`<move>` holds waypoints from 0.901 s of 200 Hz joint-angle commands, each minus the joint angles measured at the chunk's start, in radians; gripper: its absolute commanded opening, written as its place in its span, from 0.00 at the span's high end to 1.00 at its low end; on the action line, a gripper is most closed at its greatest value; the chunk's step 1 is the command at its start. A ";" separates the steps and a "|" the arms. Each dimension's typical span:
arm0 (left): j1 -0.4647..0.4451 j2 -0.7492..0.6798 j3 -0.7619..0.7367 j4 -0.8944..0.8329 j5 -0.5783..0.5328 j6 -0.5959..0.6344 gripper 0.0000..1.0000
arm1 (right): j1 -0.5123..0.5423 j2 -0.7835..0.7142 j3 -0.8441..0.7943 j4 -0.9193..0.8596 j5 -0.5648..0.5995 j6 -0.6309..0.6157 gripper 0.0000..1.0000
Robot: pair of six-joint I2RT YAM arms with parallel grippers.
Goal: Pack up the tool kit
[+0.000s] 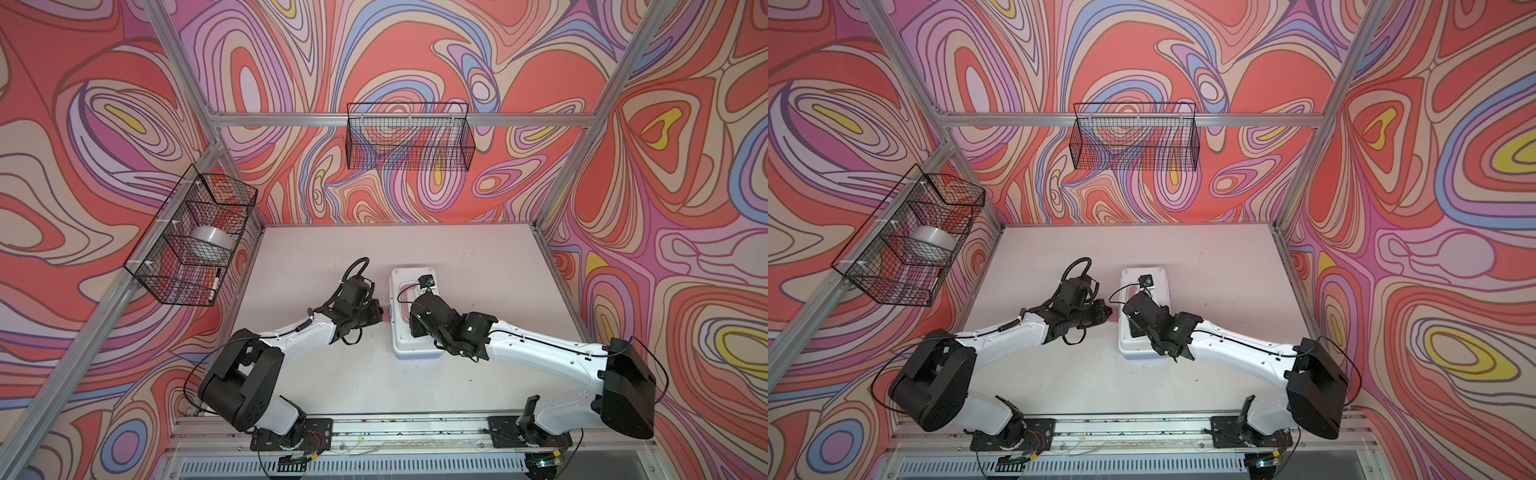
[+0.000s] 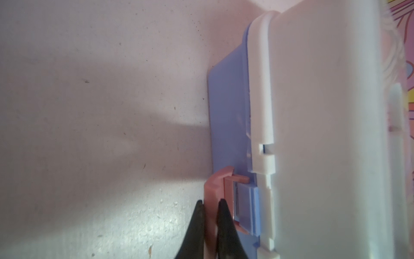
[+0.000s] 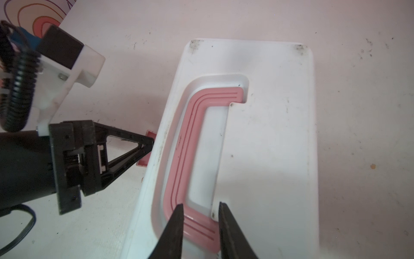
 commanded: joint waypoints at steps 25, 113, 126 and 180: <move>-0.002 -0.089 0.051 -0.037 0.013 0.029 1.00 | -0.004 -0.017 -0.010 -0.002 0.015 0.004 0.72; -0.002 -0.067 0.043 0.027 0.085 -0.015 0.86 | -0.005 -0.022 -0.020 0.000 0.016 0.008 0.72; -0.002 -0.063 0.040 0.035 0.098 -0.021 0.79 | -0.005 -0.025 -0.021 0.000 0.016 0.008 0.72; -0.003 -0.057 0.024 0.058 0.112 -0.034 0.75 | -0.004 -0.029 -0.026 -0.001 0.018 0.008 0.72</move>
